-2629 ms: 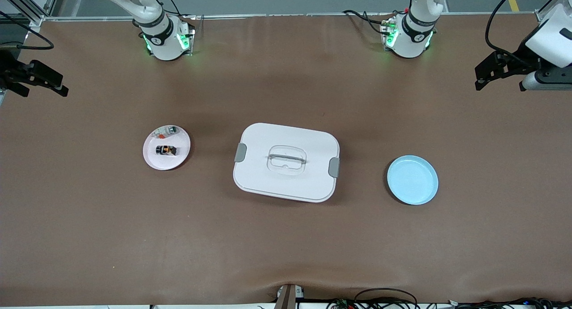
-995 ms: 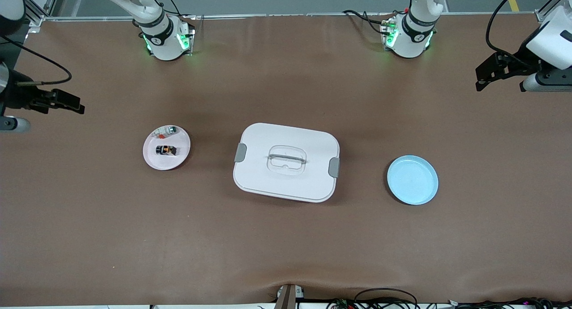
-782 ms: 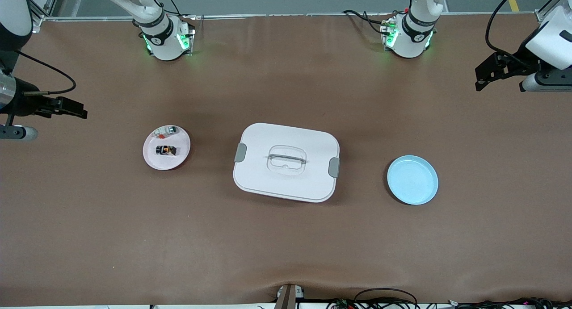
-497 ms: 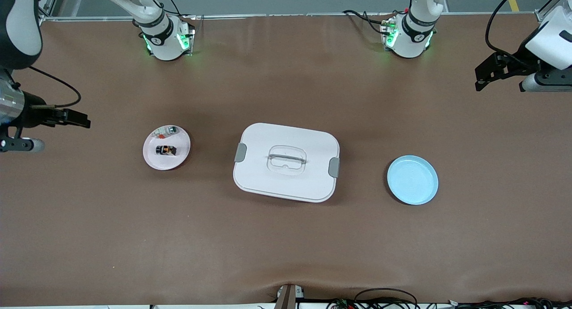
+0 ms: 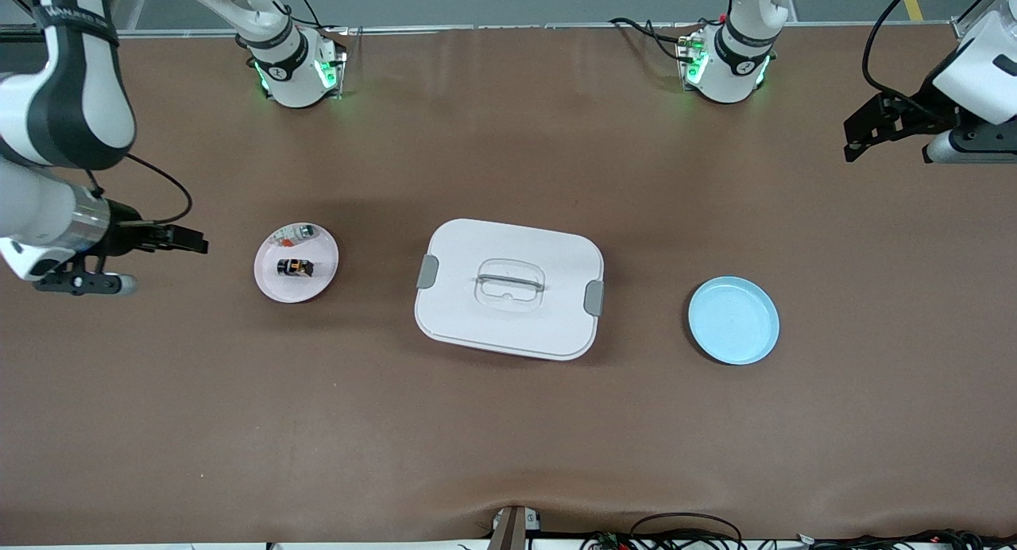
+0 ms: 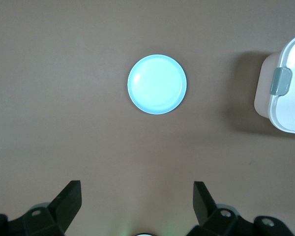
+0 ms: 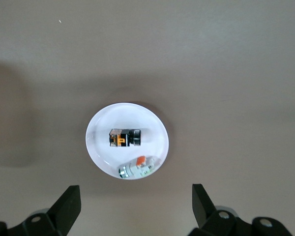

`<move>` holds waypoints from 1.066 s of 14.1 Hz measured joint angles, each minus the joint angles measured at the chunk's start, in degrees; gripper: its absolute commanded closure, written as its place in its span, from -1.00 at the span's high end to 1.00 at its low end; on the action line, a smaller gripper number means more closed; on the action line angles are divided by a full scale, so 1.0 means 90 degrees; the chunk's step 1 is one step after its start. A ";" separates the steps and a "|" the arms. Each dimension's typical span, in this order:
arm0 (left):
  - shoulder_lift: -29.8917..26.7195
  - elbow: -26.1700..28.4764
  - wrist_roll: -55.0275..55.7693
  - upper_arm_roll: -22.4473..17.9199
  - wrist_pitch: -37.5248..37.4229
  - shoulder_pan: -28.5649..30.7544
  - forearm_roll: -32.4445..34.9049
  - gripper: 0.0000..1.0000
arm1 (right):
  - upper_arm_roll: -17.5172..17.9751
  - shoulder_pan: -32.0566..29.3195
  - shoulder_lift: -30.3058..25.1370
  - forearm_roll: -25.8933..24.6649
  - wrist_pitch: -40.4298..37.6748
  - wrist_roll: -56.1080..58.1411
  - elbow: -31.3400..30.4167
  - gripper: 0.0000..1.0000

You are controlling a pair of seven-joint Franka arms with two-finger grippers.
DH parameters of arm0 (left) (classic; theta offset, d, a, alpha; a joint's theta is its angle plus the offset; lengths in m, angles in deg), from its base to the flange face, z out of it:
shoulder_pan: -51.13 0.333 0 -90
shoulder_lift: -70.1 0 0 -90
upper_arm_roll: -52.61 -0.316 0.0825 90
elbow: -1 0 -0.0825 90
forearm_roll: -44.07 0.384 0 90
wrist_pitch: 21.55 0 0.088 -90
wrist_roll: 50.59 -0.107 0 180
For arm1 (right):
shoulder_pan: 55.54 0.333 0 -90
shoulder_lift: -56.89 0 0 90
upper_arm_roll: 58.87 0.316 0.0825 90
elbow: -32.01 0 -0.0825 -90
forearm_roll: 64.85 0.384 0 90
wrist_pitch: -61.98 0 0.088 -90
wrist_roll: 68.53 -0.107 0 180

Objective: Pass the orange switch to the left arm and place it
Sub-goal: 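Move the right gripper over the switch on the white plate, then lower the right gripper and close it on the black-orange switch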

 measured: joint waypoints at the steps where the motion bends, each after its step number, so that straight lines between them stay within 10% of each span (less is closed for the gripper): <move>1: 0.0001 0.0001 0.0000 0.0000 0.0000 0.0000 0.0000 1.00 | 0.0004 0.0004 -0.0011 0.0023 0.0305 0.0000 -0.0270 1.00; 15: 0.0064 0.0001 0.0000 0.0007 0.0002 -0.0018 0.0000 1.00 | 0.0084 0.0771 -0.0007 0.0543 0.3751 -0.0560 -0.2849 1.00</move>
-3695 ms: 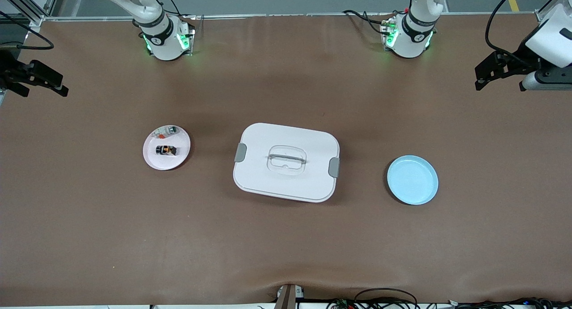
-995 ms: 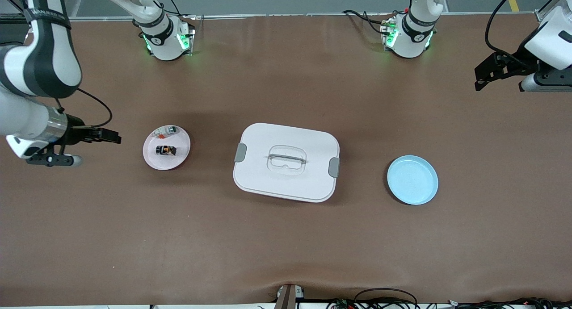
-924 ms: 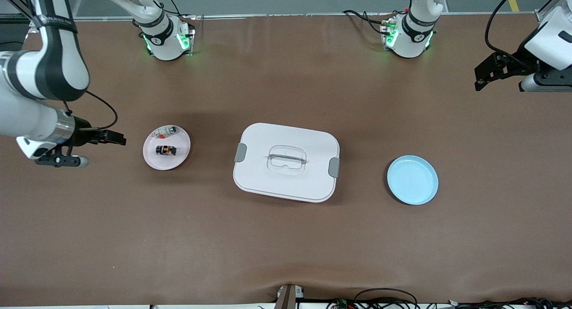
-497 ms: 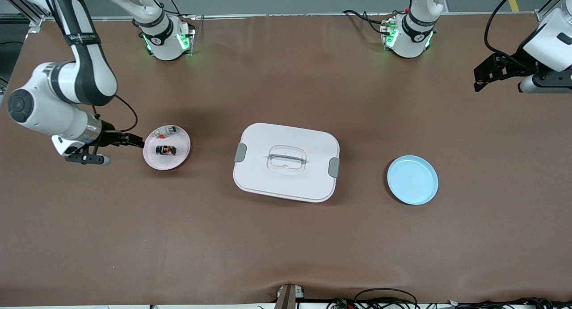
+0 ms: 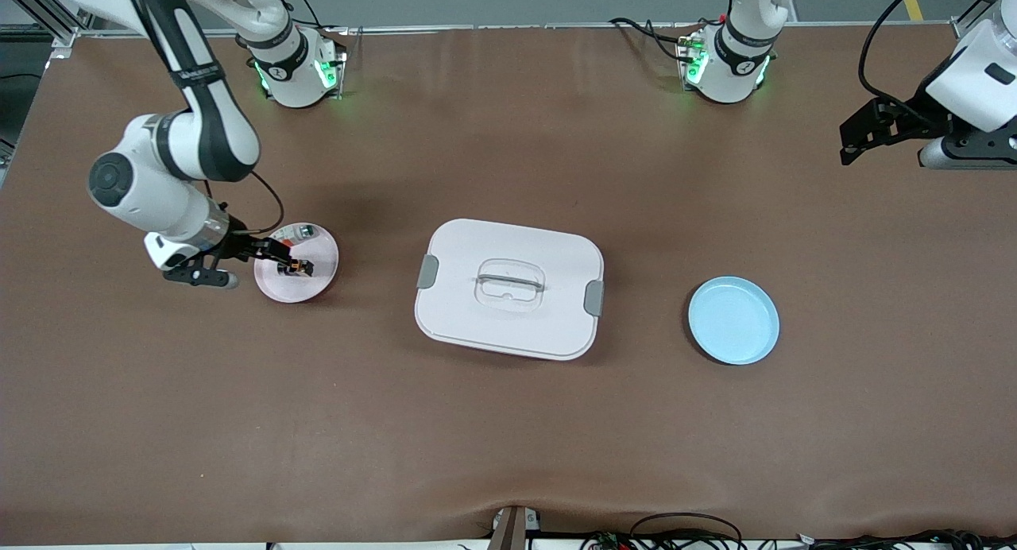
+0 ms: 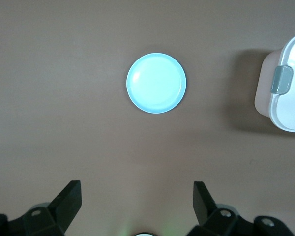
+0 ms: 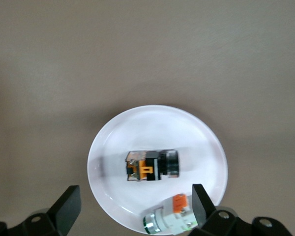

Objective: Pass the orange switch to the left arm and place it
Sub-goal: 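Lower the right gripper and close it on the black-orange switch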

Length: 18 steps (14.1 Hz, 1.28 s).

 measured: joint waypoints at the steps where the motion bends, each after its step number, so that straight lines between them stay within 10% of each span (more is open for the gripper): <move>1: 0.0001 0.0000 0.0000 0.0000 0.0000 0.0000 0.0000 1.00 | 0.0000 0.0050 0.0035 -0.0055 0.0089 -0.0003 -0.0060 1.00; 18: 0.0032 0.0000 0.0000 0.0018 0.0000 -0.0020 0.0000 1.00 | -0.0047 0.0034 0.0950 -0.0335 0.1432 0.0000 -0.0380 1.00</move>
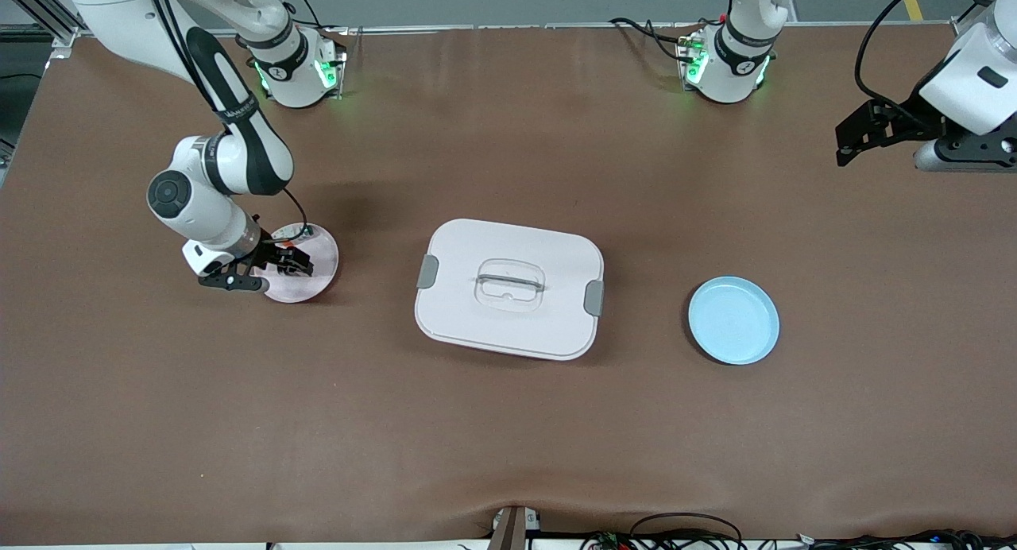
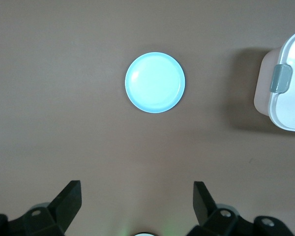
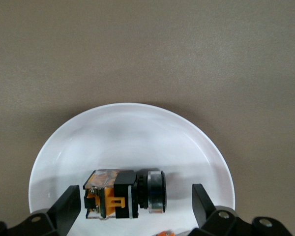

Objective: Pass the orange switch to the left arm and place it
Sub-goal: 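Lower the right gripper and close it on the black-orange switch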

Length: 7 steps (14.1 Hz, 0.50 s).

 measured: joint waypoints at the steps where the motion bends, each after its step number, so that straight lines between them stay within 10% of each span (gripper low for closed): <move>1: 0.0000 0.0000 0.0000 0.0000 0.0000 0.0000 0.0000 1.00 | 0.0001 0.0000 0.0045 0.0001 0.0052 0.0000 0.0000 1.00; 7: 0.0000 0.0000 0.0000 0.0001 0.0000 0.0000 0.0000 1.00 | 0.0011 0.0005 0.0147 0.0003 0.0106 0.0000 0.0000 1.00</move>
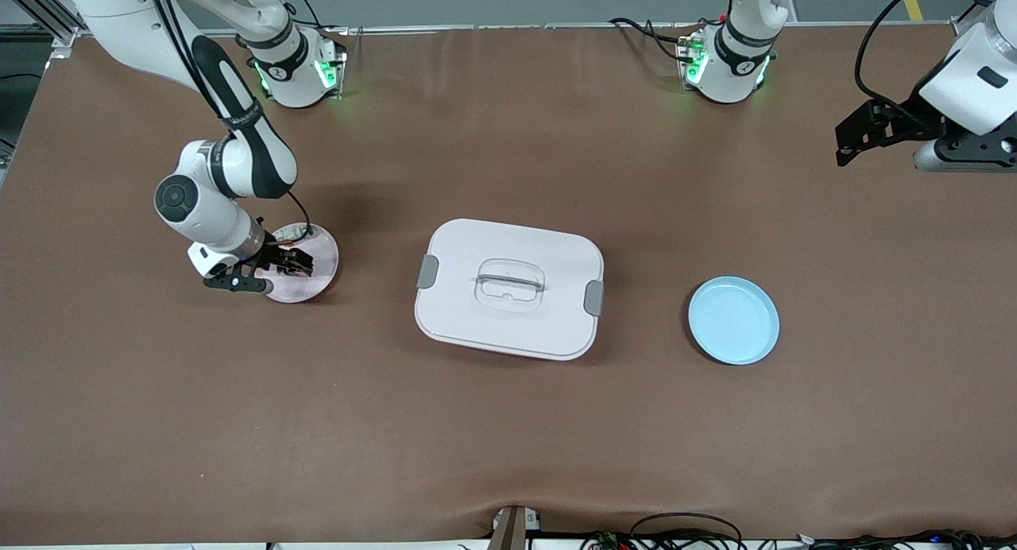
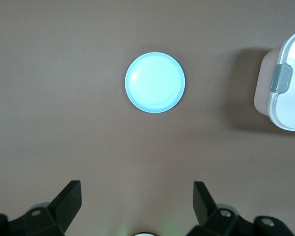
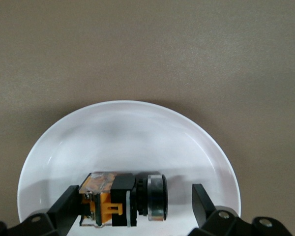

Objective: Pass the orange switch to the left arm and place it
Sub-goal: 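Lower the right gripper and close it on the black-orange switch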

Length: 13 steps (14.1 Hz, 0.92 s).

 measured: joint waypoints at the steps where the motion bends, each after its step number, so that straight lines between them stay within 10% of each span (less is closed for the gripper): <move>1: 0.0000 0.0000 0.0000 0.0000 0.0000 0.0000 0.0000 1.00 | 0.0000 0.0000 0.0000 0.0000 0.0000 0.0000 0.0000 1.00; 8: 0.0000 0.0013 0.0000 0.0028 0.0000 -0.0006 0.0000 1.00 | 0.0002 0.0002 0.0073 0.0029 0.0000 0.0000 0.0000 0.84; 11: 0.0001 0.0023 0.0000 0.0060 0.0000 -0.0006 0.0000 1.00 | 0.0002 0.0003 0.0077 0.0032 0.0000 -0.0002 -0.0001 -0.98; 13: 0.0001 0.0027 0.0000 0.0069 0.0000 -0.0006 0.0000 1.00 | 0.0005 0.0003 0.0077 0.0059 -0.0001 -0.0015 -0.0001 -1.00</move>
